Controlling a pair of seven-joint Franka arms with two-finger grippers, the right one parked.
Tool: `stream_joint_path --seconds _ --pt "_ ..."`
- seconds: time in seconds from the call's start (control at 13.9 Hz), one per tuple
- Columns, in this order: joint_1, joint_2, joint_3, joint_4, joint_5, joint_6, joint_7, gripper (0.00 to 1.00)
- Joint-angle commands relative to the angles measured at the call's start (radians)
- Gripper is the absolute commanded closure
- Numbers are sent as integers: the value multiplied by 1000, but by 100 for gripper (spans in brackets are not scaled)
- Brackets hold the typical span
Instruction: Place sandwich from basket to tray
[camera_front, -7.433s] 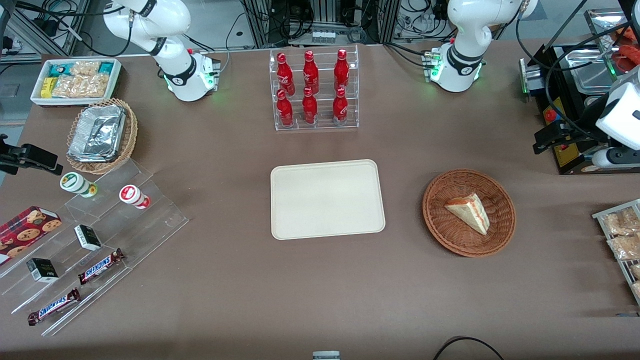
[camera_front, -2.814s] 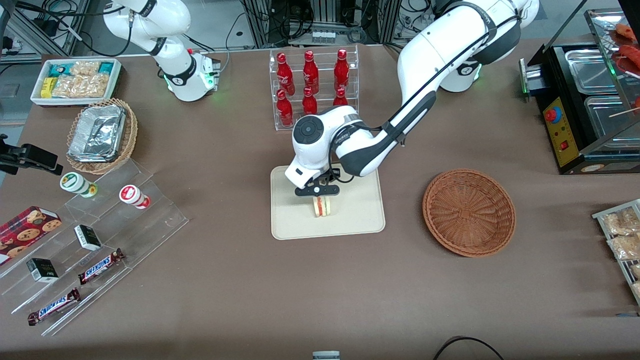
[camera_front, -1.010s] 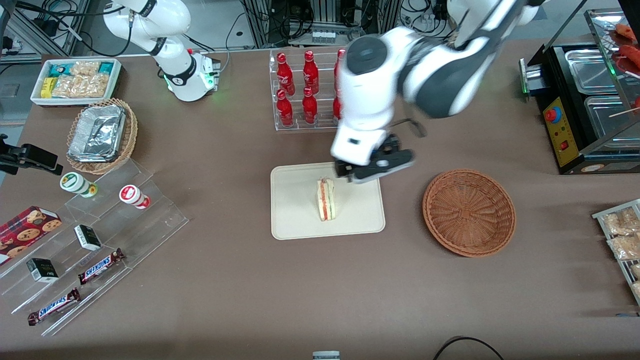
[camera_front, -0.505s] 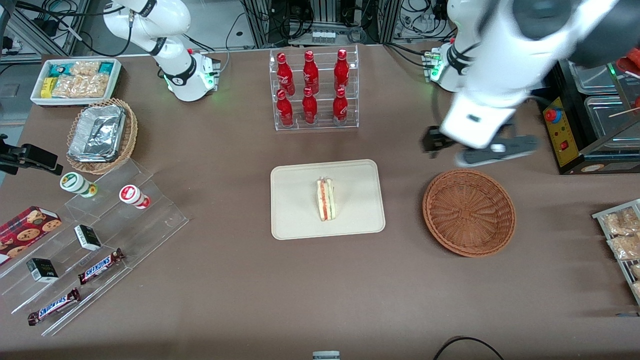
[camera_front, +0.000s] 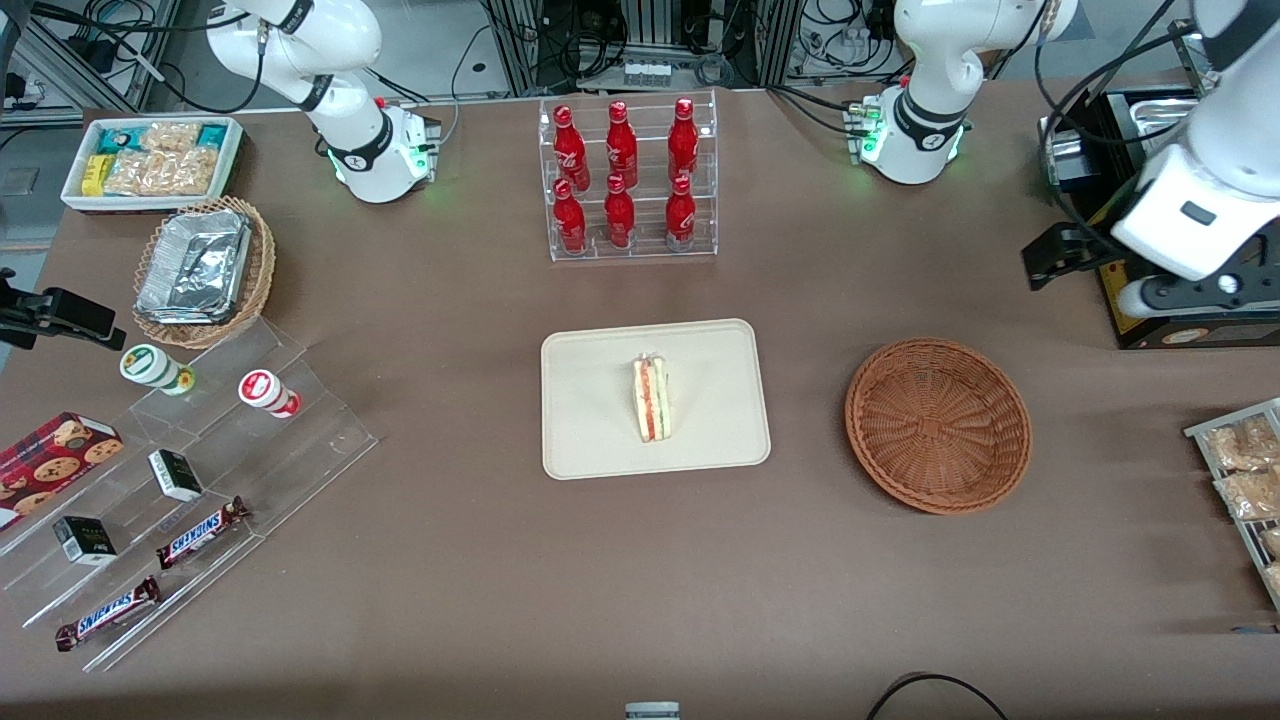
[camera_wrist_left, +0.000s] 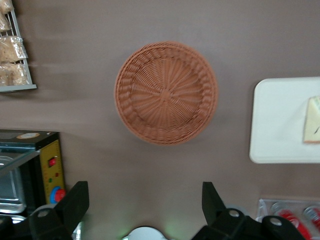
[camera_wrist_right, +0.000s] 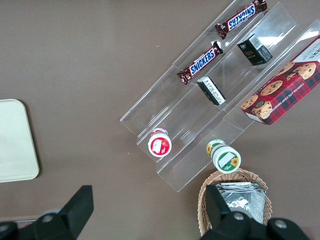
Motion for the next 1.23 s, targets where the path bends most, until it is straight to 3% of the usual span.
stream_joint_path --seconds 0.0,0.36,1.15 --pt "-8 -97 60 -129 -19 79 98 0" --pt "-6 -84 82 -102 -71 96 112 0" --pt "-6 -65 111 -73 -70 87 117 0"
